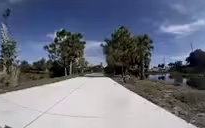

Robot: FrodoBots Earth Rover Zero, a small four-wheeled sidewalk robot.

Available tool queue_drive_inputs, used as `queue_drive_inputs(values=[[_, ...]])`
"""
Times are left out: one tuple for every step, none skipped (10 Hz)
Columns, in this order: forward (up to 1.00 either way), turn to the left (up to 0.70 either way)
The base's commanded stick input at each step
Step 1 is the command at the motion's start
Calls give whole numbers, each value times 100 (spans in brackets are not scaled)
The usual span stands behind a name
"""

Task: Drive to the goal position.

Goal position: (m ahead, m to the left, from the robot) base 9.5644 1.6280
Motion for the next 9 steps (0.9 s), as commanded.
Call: queue_drive_inputs(values=[[85, 0], [85, 0], [85, 0], [85, 0], [85, 0], [85, 0], [85, 0], [85, 0], [85, 0]])
